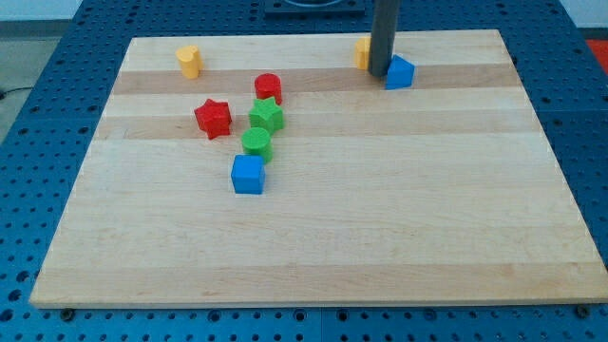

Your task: Move the yellow haxegon parallel to yellow heart

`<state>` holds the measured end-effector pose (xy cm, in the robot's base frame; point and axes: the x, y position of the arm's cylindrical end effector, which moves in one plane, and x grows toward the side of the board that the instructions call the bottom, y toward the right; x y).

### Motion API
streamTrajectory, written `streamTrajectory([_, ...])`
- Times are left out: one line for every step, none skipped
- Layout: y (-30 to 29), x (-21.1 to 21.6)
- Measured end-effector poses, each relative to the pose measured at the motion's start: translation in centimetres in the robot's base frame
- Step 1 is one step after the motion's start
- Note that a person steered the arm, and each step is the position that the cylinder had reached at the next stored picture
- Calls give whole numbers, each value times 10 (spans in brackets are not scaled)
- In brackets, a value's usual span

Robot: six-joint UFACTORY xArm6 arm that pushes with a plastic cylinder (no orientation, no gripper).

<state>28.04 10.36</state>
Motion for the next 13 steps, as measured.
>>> streamTrajectory([25,-11])
streamTrajectory([26,-16])
streamTrajectory([21,-21])
streamTrajectory([-4,-30])
streamTrajectory([-46,-40])
streamTrajectory([-88,-40])
streamTrajectory([-70,-66])
streamTrajectory([-71,-85])
streamTrajectory([-108,-86])
streamTrajectory([-135,-81])
streamTrajectory([-147,-71])
streamTrajectory([-151,-60])
streamTrajectory([-117,-56])
